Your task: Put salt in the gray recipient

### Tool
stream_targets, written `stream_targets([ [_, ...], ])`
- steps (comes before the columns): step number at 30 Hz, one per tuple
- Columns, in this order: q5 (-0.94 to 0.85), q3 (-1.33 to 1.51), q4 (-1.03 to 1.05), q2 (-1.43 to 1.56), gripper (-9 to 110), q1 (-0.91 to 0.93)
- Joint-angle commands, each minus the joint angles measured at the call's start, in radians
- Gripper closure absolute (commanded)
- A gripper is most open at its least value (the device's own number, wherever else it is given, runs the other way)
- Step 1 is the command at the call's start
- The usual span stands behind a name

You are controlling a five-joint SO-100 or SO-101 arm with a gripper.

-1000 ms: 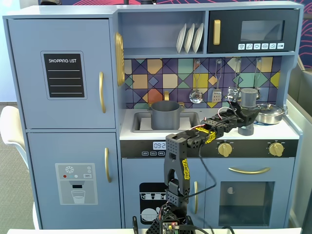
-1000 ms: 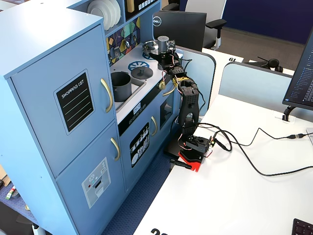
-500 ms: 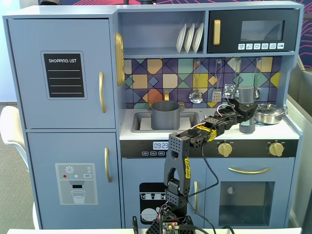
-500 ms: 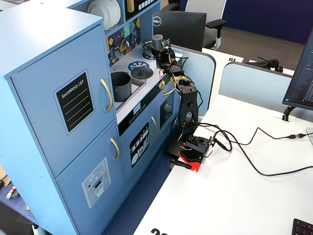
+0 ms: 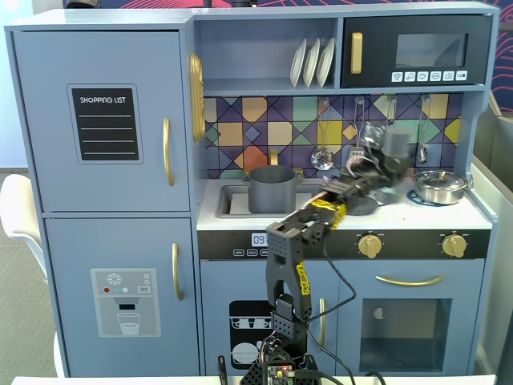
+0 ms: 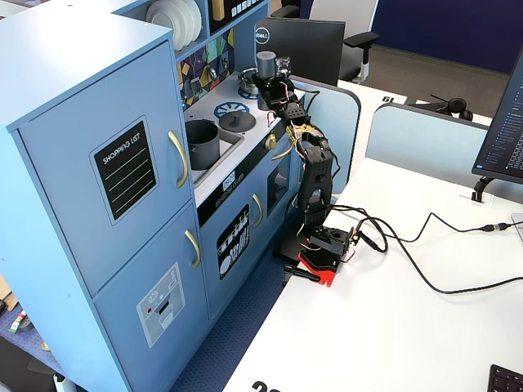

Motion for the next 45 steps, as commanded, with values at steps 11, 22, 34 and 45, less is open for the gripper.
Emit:
stream_targets([
  [11,0.831,-0.127,0.453,0.388,101,-0.422],
  [22,1.531,-0.117,0.436,0.368,101,-0.825],
  [34,2.189,-0.307,0.472,0.181,101,-0.867],
  [45,2.358,-0.207,0.515,0.201,101,-0.816],
])
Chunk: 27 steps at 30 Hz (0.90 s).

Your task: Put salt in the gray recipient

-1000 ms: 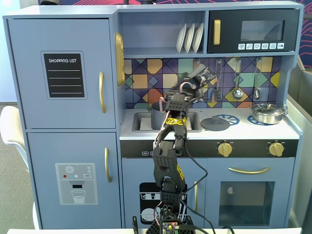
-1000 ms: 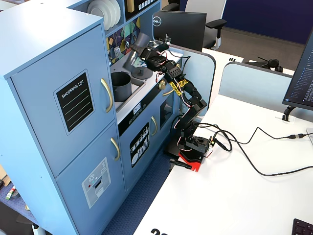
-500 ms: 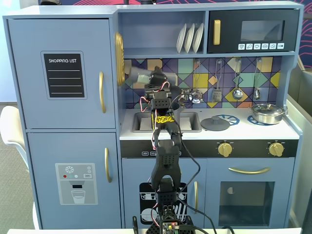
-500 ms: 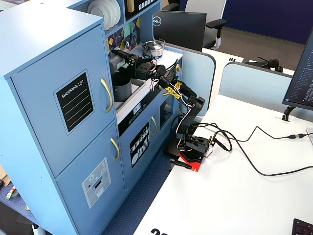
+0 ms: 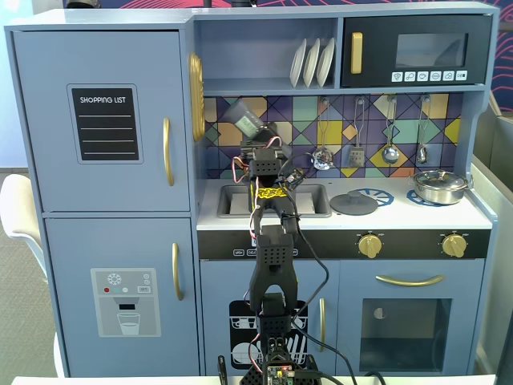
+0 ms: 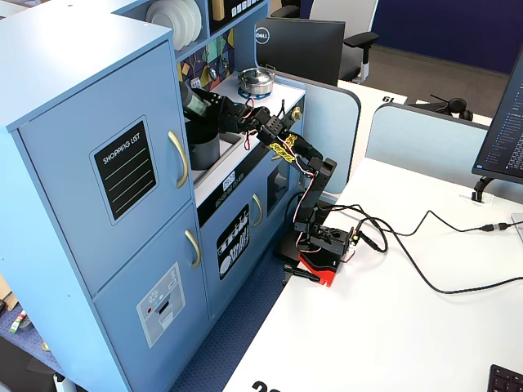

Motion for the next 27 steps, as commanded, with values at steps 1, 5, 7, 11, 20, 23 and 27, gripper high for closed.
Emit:
stream_targets([
  [1,0.035,-0.014,-0.023,0.028,101,-0.015],
  [5,0.031,-0.106,-0.057,-0.025,101,-0.087],
  [7,0.046,-0.181,-0.069,-0.063,101,-0.114],
  [11,0.048,-0.273,-0.106,-0.100,101,-0.132],
  [20,0.063,-0.041,-0.074,-0.006,101,-0.041],
  [23,0.074,0.043,-0.091,0.028,101,-0.006],
  [27,0.067,0.067,-0.115,0.023,101,-0.008],
])
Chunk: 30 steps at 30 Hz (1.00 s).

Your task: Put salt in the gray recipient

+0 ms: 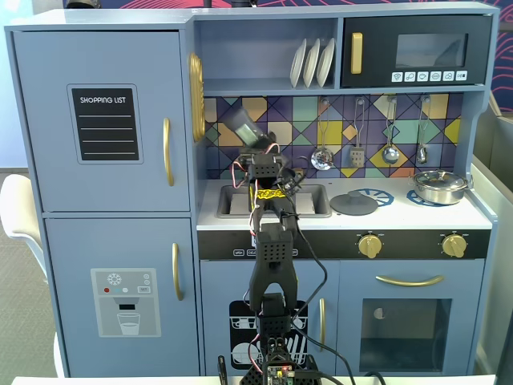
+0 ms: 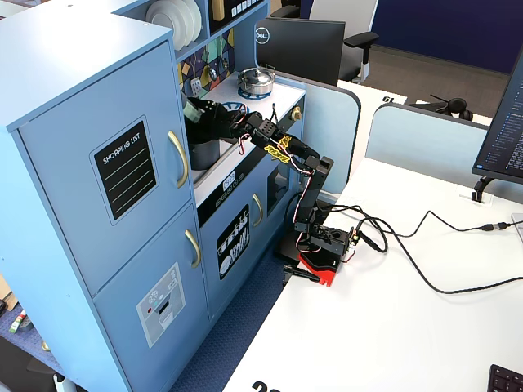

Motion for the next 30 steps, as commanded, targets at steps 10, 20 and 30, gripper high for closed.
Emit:
stream_targets([
  [10,-0.037,-0.235,-0.077,-0.032,101,-0.097],
  [20,-0.032,-0.078,-0.057,0.037,101,-0.009],
  [30,-0.021,-0.008,-0.058,0.080,101,0.005],
])
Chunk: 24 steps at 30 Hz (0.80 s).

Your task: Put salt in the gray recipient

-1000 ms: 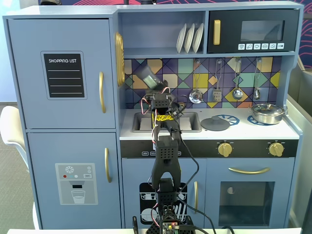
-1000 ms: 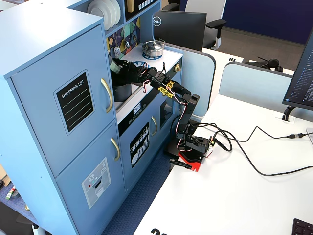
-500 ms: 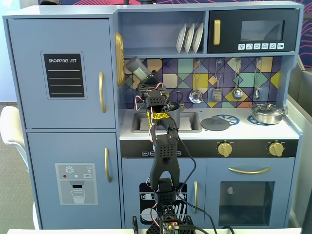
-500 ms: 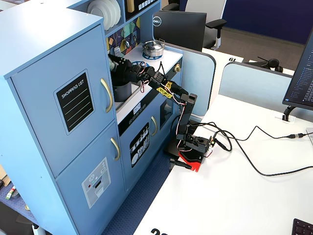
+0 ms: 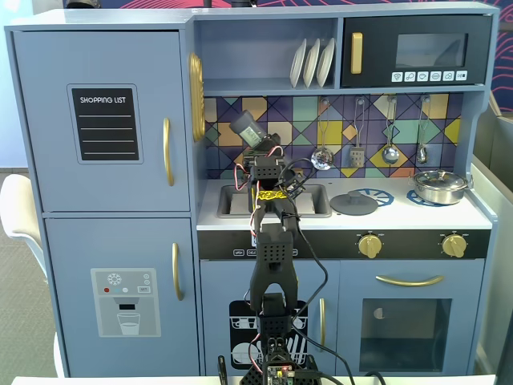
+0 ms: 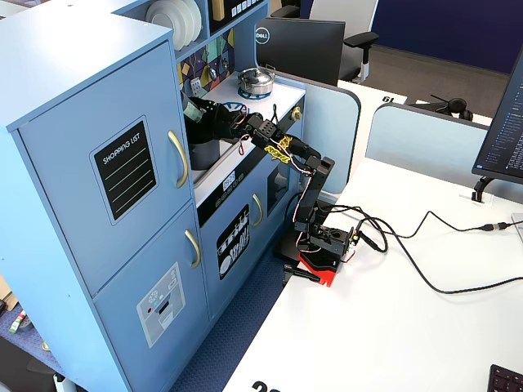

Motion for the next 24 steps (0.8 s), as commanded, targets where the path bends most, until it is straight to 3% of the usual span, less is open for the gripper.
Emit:
stream_targets([
  [1,0.006,-0.067,-0.020,0.058,101,-0.031],
  [12,-0.023,-0.304,-0.028,-0.057,101,-0.100],
  [24,-0.003,-0.021,-0.049,0.083,101,-0.015],
])
